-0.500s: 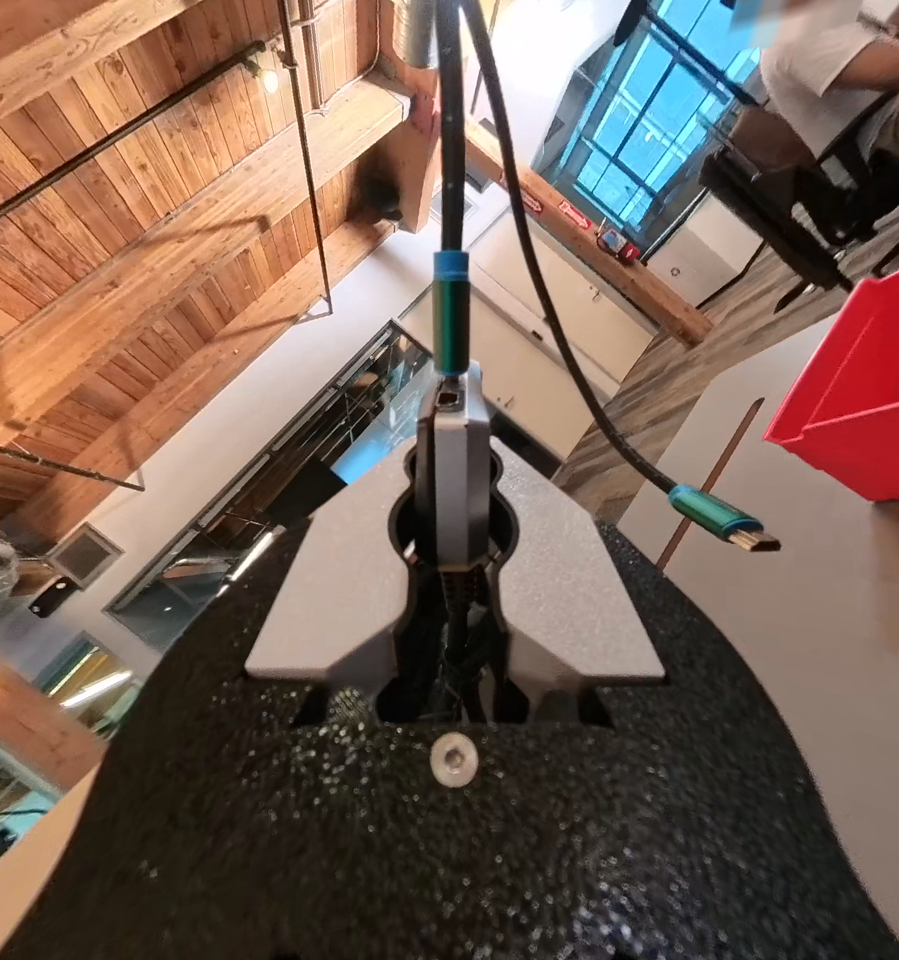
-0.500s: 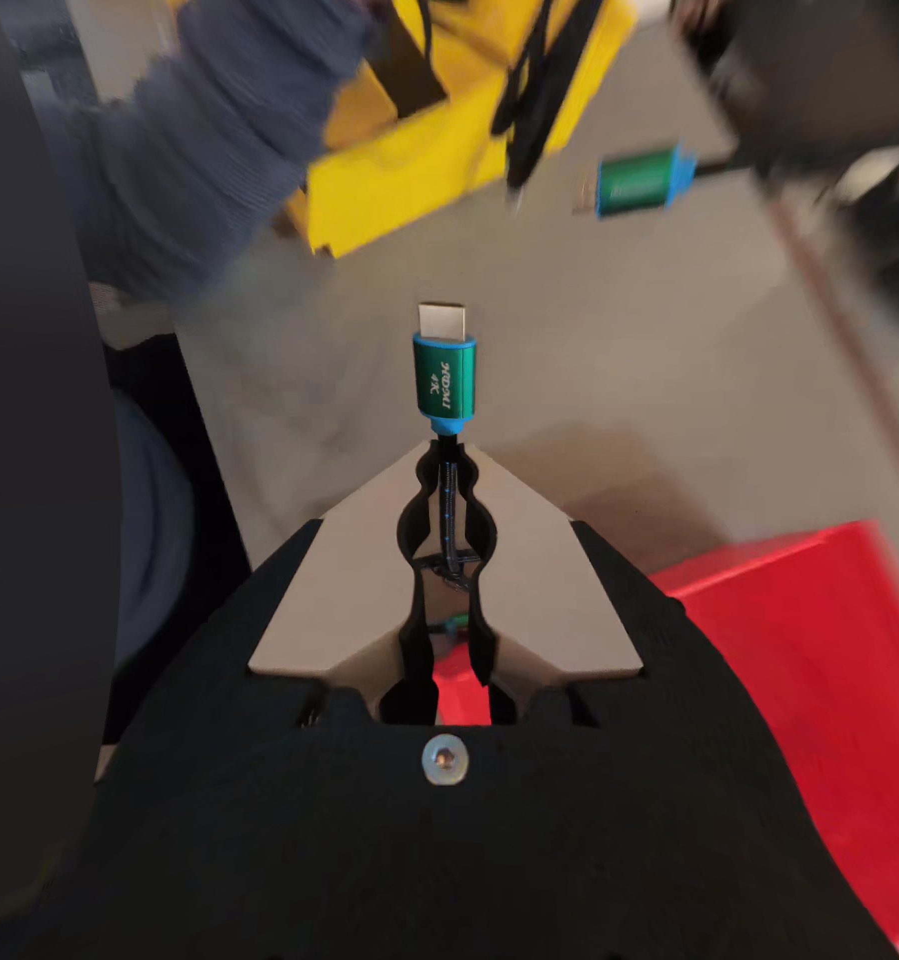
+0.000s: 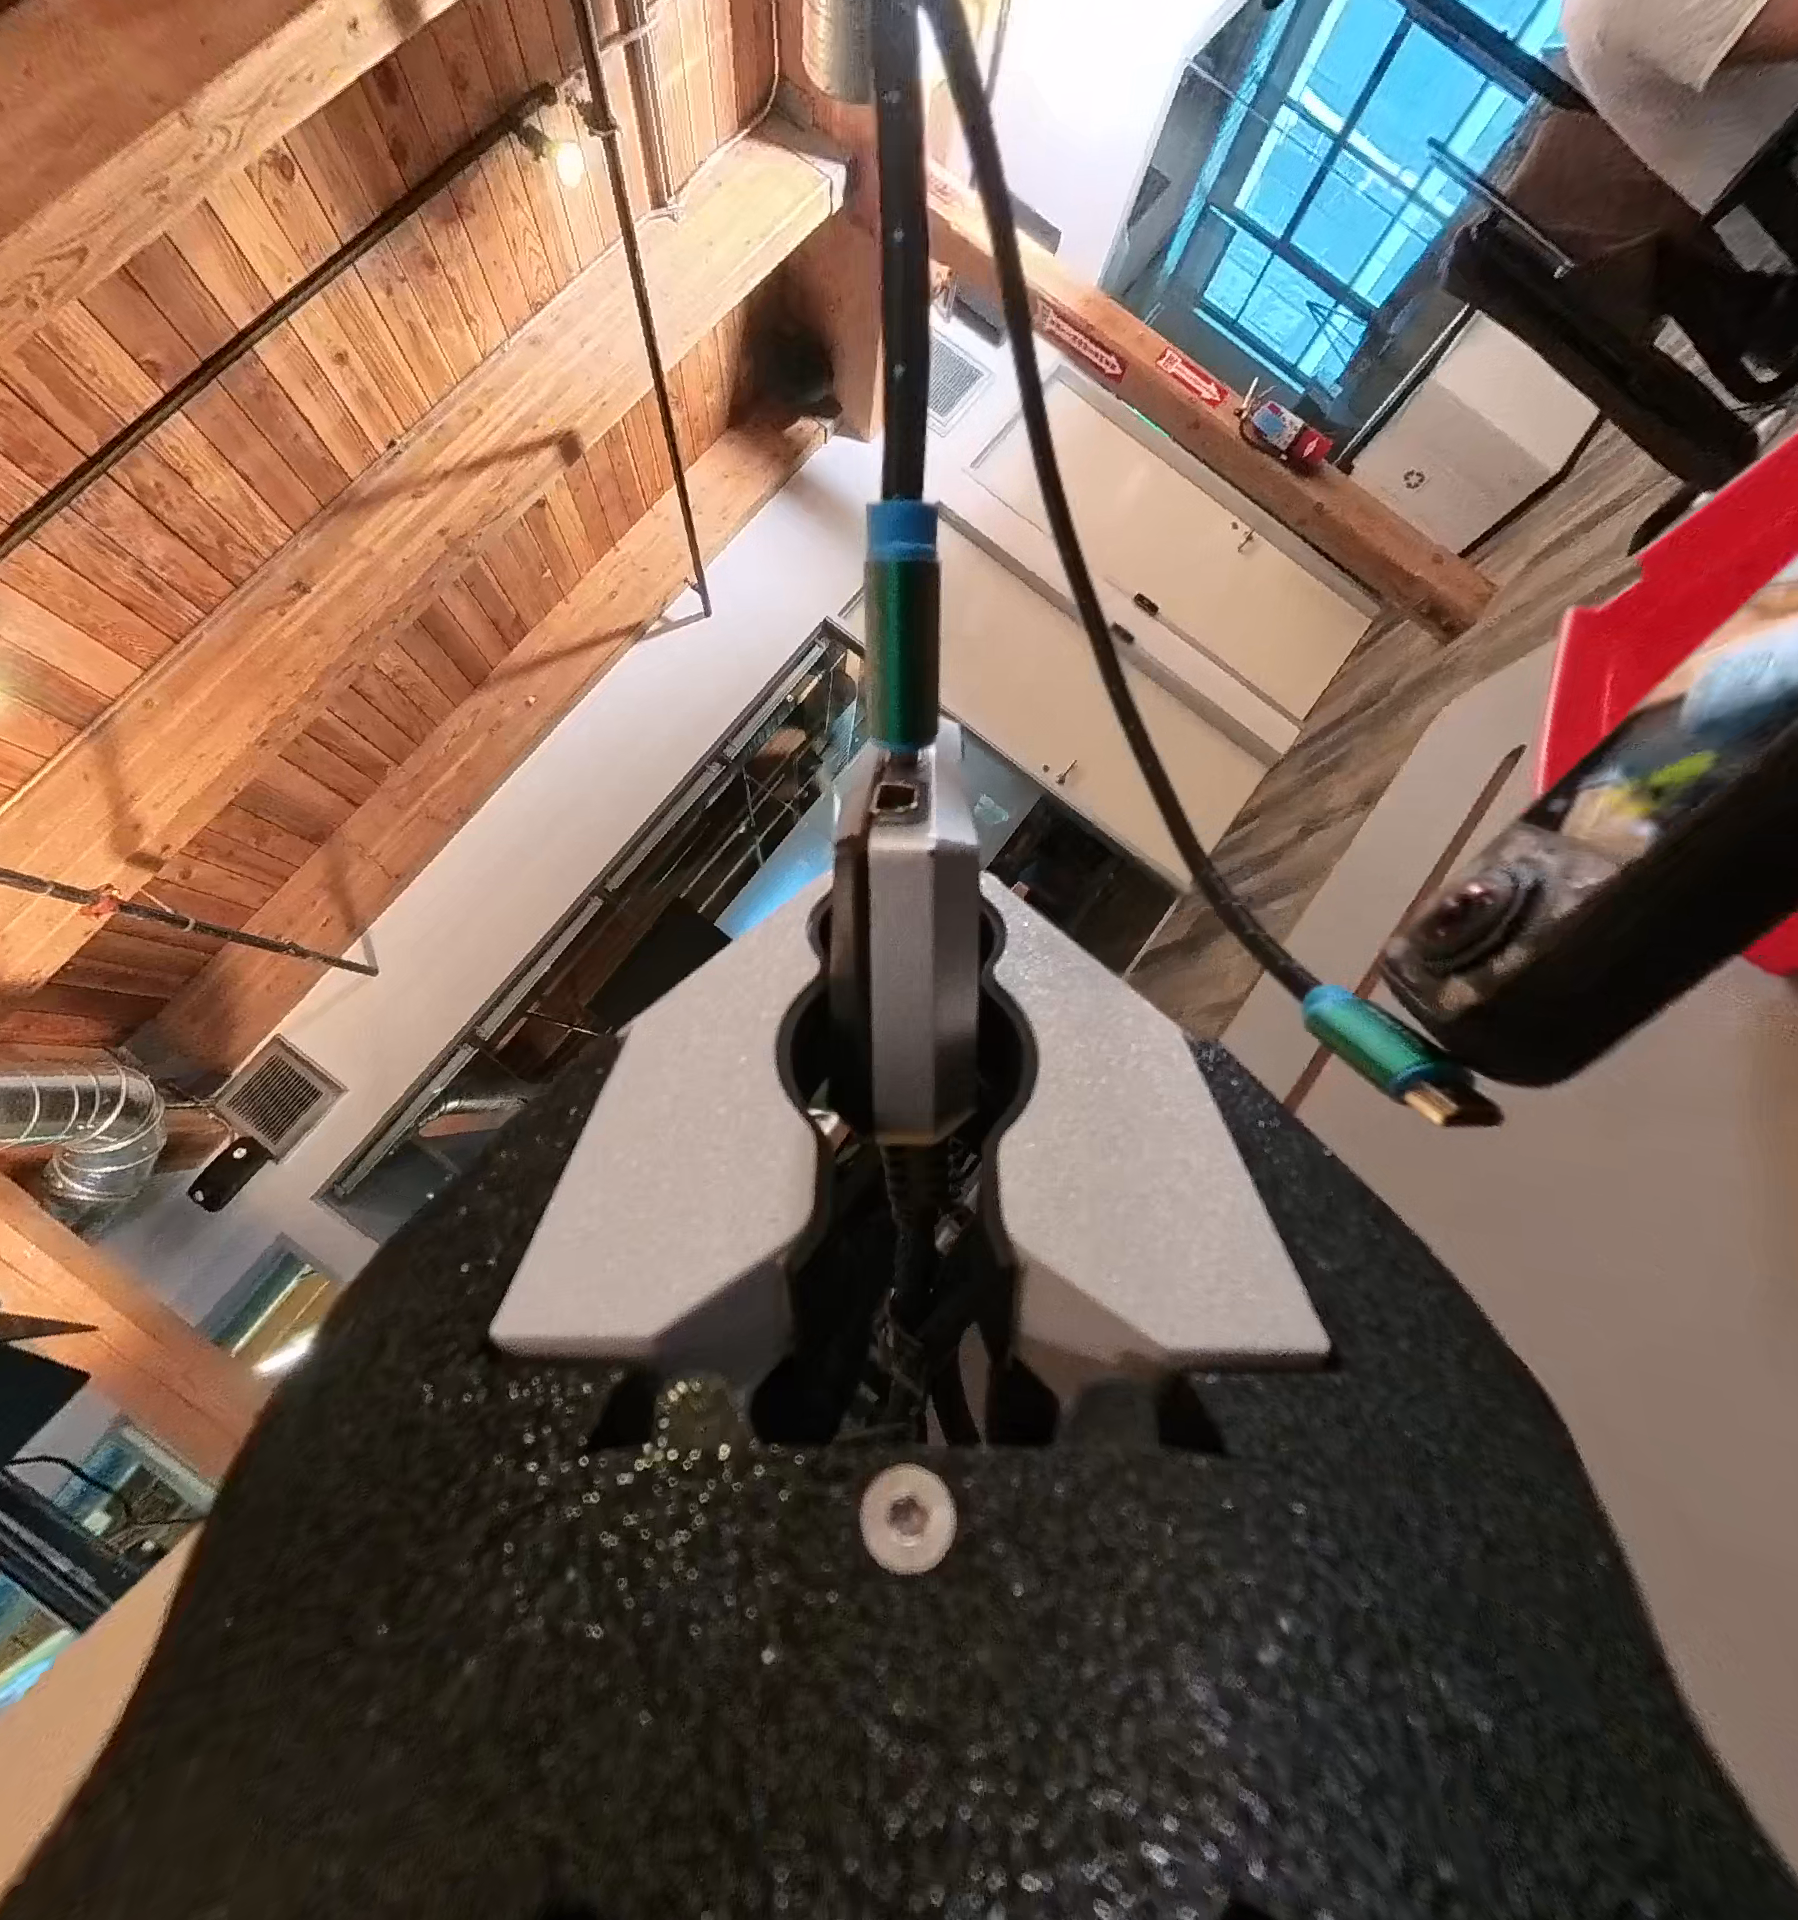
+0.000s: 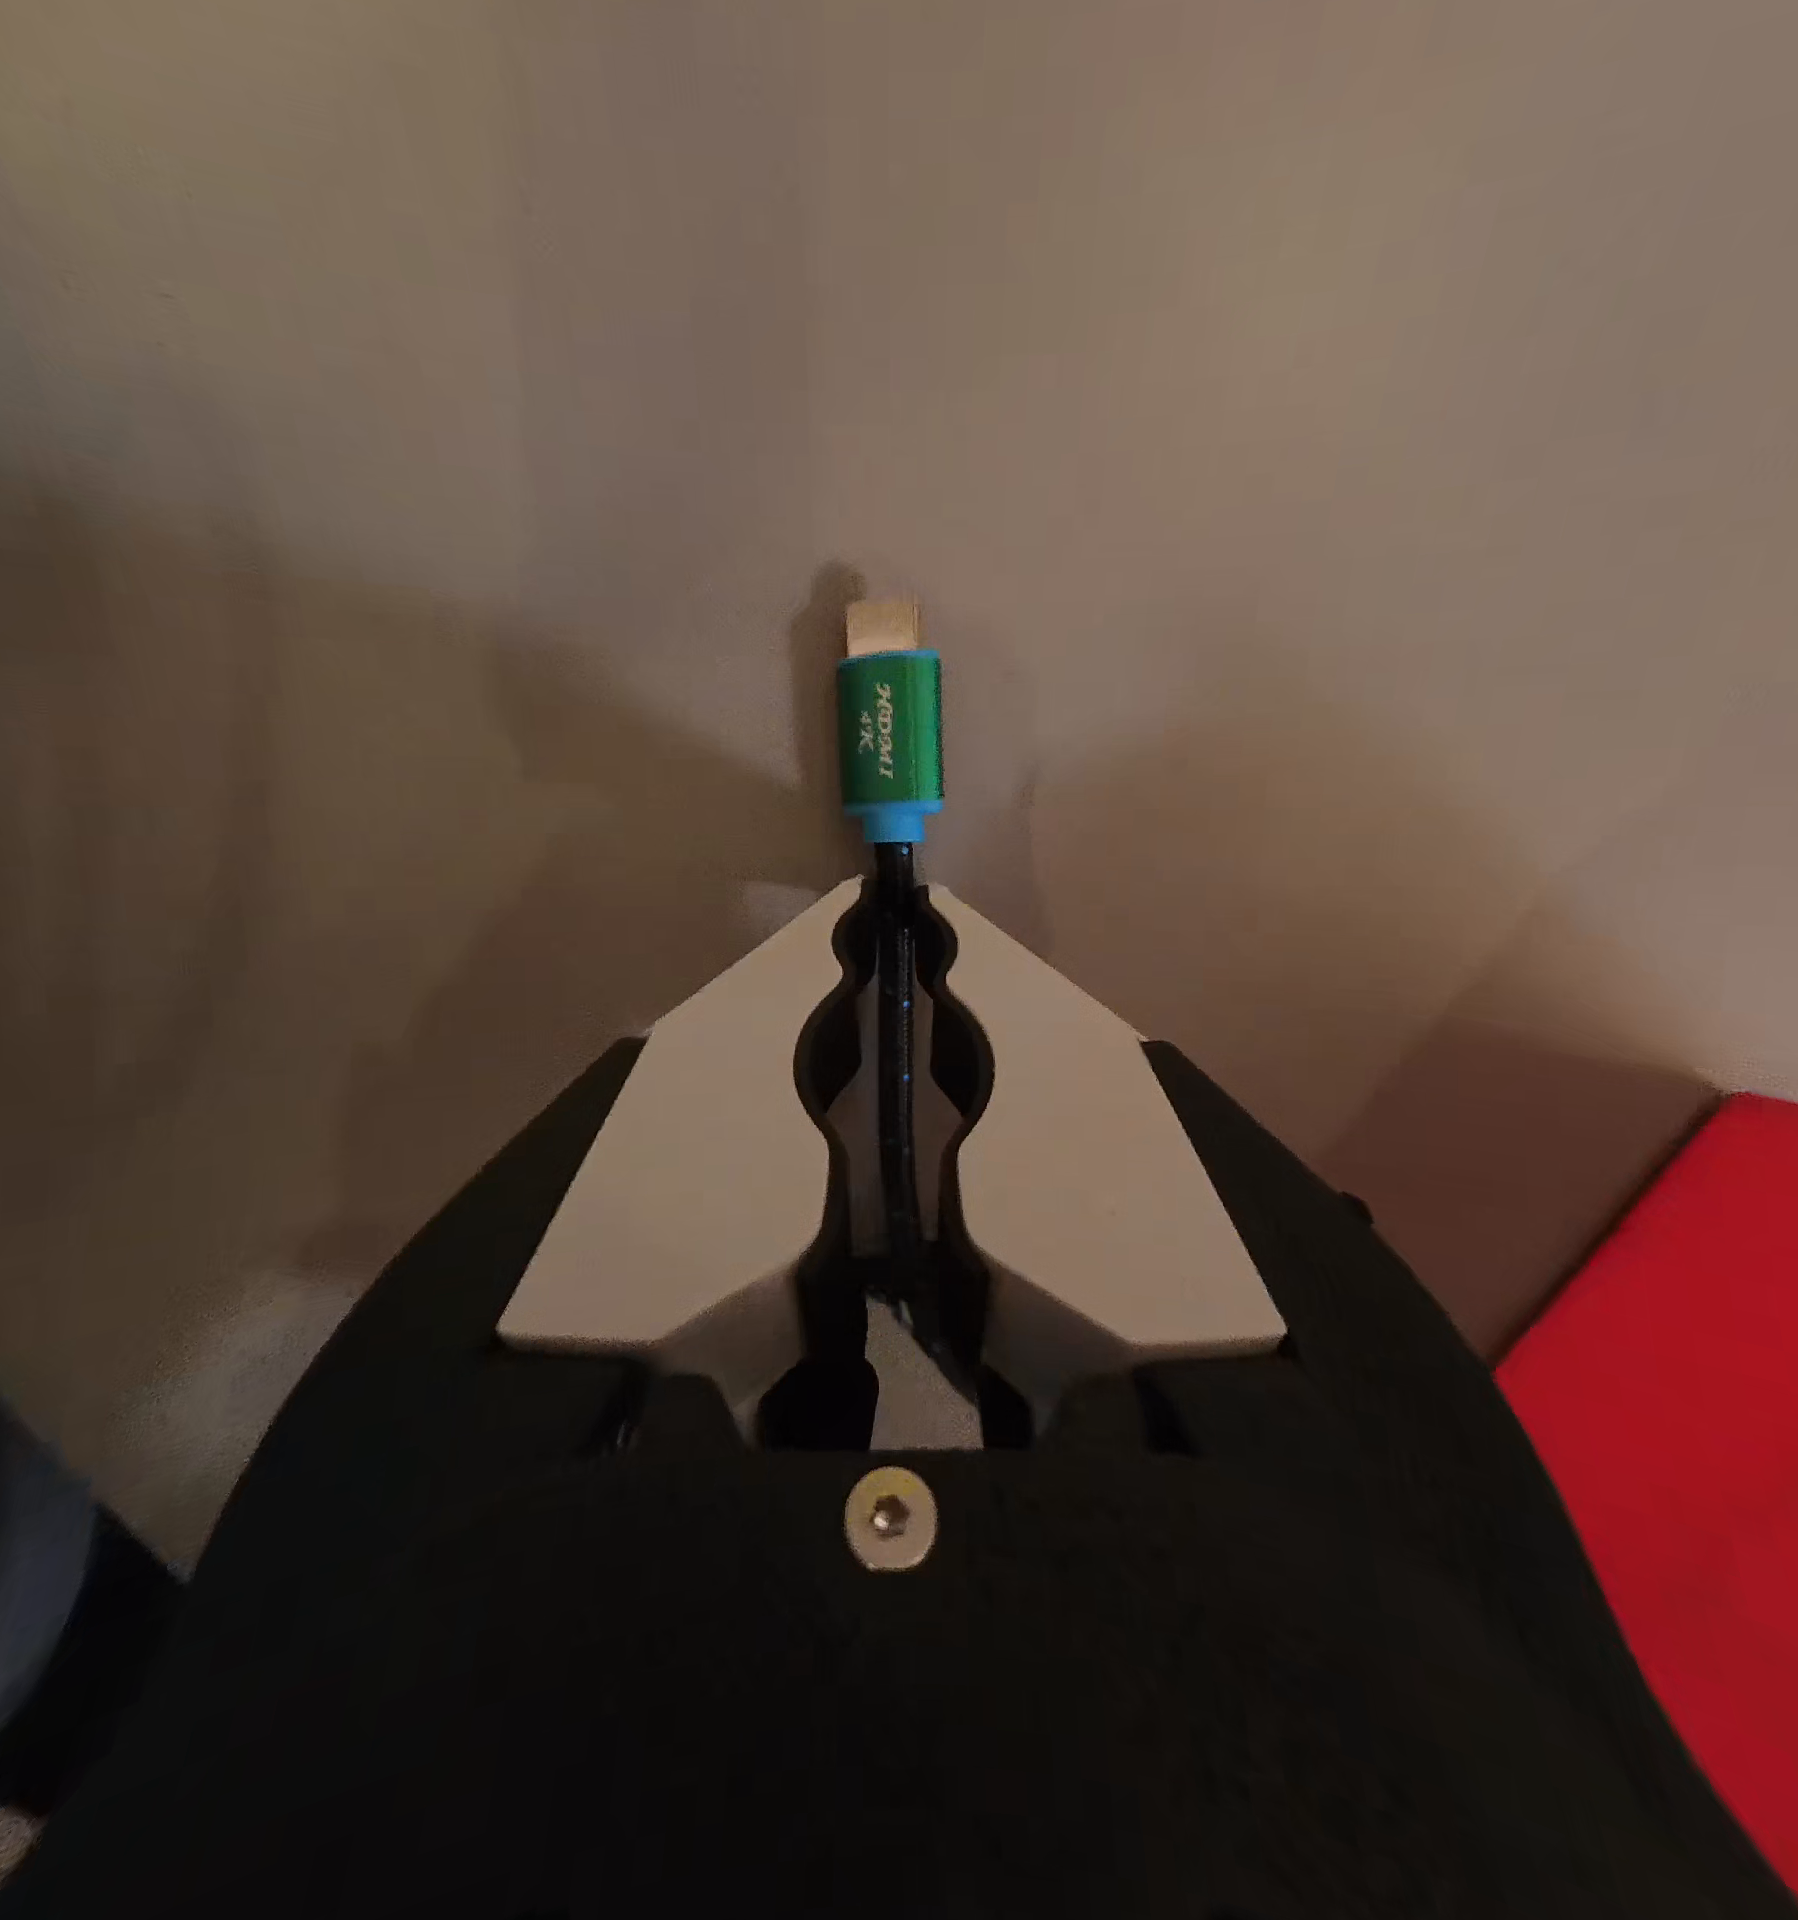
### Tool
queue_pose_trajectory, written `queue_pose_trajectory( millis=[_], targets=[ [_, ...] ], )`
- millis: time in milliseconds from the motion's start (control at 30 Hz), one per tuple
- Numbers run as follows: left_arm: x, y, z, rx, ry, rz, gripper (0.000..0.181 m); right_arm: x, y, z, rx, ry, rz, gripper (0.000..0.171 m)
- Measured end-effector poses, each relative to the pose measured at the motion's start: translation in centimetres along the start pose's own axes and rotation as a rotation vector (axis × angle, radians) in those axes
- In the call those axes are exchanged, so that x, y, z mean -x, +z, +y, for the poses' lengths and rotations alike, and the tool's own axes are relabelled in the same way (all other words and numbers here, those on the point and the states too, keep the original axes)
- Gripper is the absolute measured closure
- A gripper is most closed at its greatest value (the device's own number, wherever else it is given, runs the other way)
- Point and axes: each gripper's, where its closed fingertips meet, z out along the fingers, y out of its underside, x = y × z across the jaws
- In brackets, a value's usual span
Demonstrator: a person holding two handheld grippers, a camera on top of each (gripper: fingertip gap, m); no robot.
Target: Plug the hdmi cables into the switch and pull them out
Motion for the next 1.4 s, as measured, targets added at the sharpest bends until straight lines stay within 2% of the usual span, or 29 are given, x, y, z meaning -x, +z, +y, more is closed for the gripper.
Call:
queue_pose_trajectory(
  millis=[100, 233, 267, 467, 533, 633, 833, 1000, 1167, 1300, 1400],
  targets=[
    [-1.2, -0.4, -0.1, 0.002, 0.017, -0.004, 0.163, 0.0, 0.0, -0.7, -0.088, 0.013, 0.005, 0.164],
    [-2.0, -0.8, 0.1, 0.003, 0.018, -0.010, 0.163, 0.4, -0.1, -1.2, -0.203, -0.039, 0.035, 0.140],
    [-2.0, -0.9, 0.2, 0.002, 0.007, -0.016, 0.163, 0.6, 0.0, -1.2, -0.225, -0.052, 0.030, 0.139],
    [-1.7, -1.7, 0.7, 0.005, 0.019, -0.060, 0.163, 0.5, 1.2, -1.6, -0.278, -0.037, -0.023, 0.148],
    [-1.7, -2.0, 0.8, 0.002, 0.026, -0.076, 0.163, 0.9, 1.5, -1.9, -0.279, -0.012, -0.062, 0.158],
    [-2.0, -2.5, 0.8, -0.009, 0.066, -0.106, 0.163, 1.0, 1.0, -1.5, -0.264, 0.014, -0.085, 0.159],
    [-4.3, -3.7, 0.6, -0.026, 0.313, -0.137, 0.163, 2.7, -6.6, -1.3, -0.521, 0.065, -0.103, 0.162],
    [-6.6, -3.9, 0.7, -0.021, 0.456, -0.106, 0.163, 3.5, -11.4, 2.5, -0.601, 0.141, -0.063, 0.162],
    [-9.2, -4.0, 0.9, -0.044, 0.646, -0.053, 0.162, 5.3, -15.1, 6.5, -0.625, 0.213, -0.120, 0.162],
    [-12.9, -4.5, 0.8, -0.100, 0.790, 0.032, 0.162, 5.1, -19.3, 6.1, -0.745, 0.248, -0.164, 0.163],
    [-15.1, -4.9, 0.2, -0.144, 0.812, 0.084, 0.162, 4.6, -18.6, 4.7, -0.683, 0.265, -0.190, 0.162]
  ],
)
